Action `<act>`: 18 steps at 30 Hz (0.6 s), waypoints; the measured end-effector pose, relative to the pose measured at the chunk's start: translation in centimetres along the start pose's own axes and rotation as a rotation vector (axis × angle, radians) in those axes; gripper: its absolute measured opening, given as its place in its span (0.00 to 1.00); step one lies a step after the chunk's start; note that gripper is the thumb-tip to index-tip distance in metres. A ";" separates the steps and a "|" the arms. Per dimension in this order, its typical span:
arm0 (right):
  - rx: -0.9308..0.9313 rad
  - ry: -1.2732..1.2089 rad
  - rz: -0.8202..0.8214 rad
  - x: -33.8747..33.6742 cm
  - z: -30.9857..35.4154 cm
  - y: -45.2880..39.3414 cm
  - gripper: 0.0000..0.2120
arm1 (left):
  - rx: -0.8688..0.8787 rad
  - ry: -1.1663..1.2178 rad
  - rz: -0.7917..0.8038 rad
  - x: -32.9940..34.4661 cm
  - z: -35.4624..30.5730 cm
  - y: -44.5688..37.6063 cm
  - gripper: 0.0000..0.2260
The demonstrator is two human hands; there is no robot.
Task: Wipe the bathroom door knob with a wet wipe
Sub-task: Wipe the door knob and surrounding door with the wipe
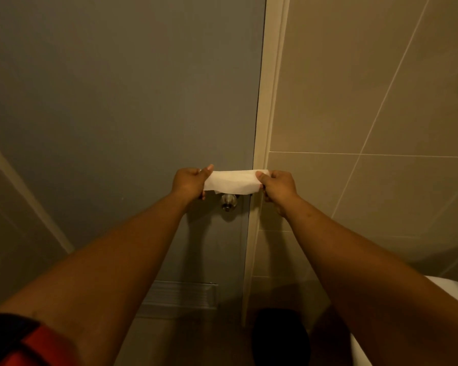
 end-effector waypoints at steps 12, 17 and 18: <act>0.121 0.042 -0.044 2.6 -4.8 -2.5 0.19 | -0.050 -0.076 0.006 1.6 5.1 -1.9 0.16; 0.163 0.022 -0.102 3.6 -7.1 -3.0 0.17 | -0.058 -0.098 0.028 2.8 7.3 -2.9 0.14; 0.168 0.016 -0.108 3.8 -7.5 -3.0 0.17 | -0.062 -0.096 0.025 3.1 7.8 -3.0 0.14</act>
Point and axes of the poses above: each hand's wrist, its own y-axis away from the middle knuckle, its own x-axis out of the palm, z = x × y, the point moved 5 cm from there along -y, towards the middle knuckle, and after that the axes turned 7 degrees about x, right-handed, at the moved point
